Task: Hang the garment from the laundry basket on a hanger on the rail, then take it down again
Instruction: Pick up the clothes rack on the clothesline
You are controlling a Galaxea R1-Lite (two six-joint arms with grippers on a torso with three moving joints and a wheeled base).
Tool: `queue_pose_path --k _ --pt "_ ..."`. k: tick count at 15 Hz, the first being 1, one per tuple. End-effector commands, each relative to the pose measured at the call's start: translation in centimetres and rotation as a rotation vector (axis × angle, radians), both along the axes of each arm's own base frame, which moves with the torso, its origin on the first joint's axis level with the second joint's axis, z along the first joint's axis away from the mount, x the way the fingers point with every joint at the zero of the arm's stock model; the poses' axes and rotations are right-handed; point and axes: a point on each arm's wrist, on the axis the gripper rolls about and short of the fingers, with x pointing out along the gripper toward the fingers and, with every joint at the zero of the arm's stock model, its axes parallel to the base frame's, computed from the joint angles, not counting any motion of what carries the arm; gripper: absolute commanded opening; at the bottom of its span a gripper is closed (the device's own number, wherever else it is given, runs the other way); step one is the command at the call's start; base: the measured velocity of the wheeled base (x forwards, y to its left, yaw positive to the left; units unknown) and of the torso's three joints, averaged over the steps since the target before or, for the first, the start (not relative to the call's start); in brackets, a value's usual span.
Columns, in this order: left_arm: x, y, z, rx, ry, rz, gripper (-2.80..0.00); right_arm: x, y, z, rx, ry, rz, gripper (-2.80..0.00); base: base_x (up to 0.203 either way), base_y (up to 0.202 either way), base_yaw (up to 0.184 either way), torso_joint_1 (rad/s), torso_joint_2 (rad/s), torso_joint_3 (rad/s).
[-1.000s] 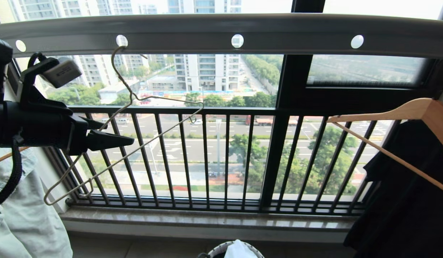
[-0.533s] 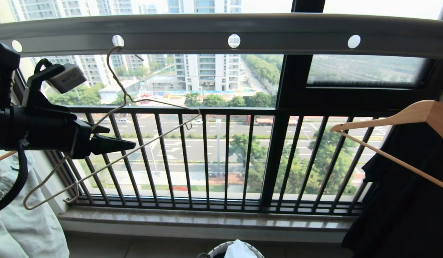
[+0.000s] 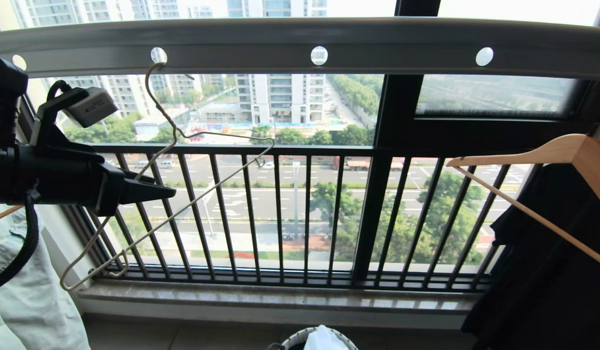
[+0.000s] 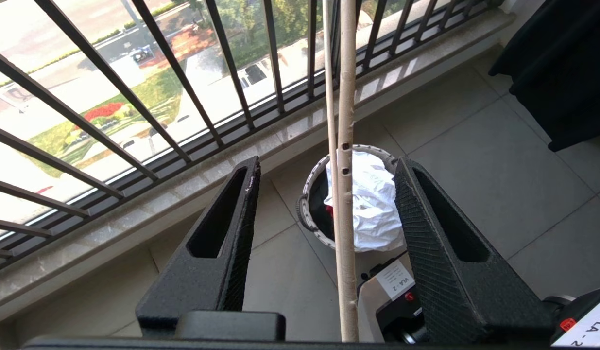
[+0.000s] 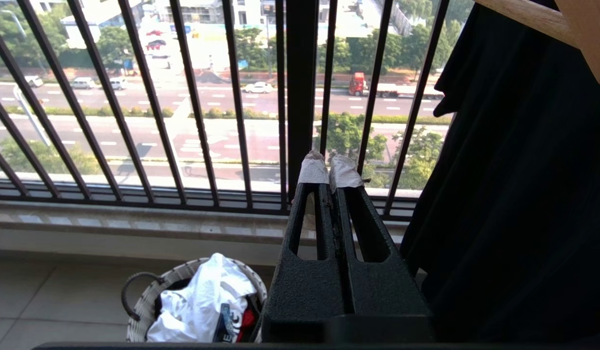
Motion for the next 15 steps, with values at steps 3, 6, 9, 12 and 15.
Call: queue_pose_path --k 3,6,9,12,15 --pt "-0.07 -0.01 0.03 0.0 -0.001 -0.003 -2.8 0.0 0.0 0.0 0.0 0.0 0.001 -2.8 0.0 0.0 0.0 0.0 0.0 0.0" --pt "-0.2 0.0 -0.05 0.0 -0.001 -0.003 -2.8 0.0 0.0 -0.01 0.0 0.001 0.001 -2.8 0.0 0.0 0.0 0.0 0.0 0.0" --pt "-0.33 0.0 0.09 -0.001 -0.006 -0.003 -2.8 0.0 0.0 -0.02 0.0 0.001 0.001 -2.8 0.0 0.0 0.0 0.0 0.0 0.0" --pt "-0.55 -0.02 0.28 -0.001 -0.015 -0.005 -2.8 0.0 0.0 0.0 0.0 0.0 0.001 -2.8 0.0 0.0 0.0 0.0 0.0 0.0" --pt "-0.86 0.02 0.51 -0.001 -0.025 -0.003 -2.8 0.0 0.0 -0.02 0.0 0.001 0.001 -2.8 0.0 0.0 0.0 0.0 0.0 0.0"
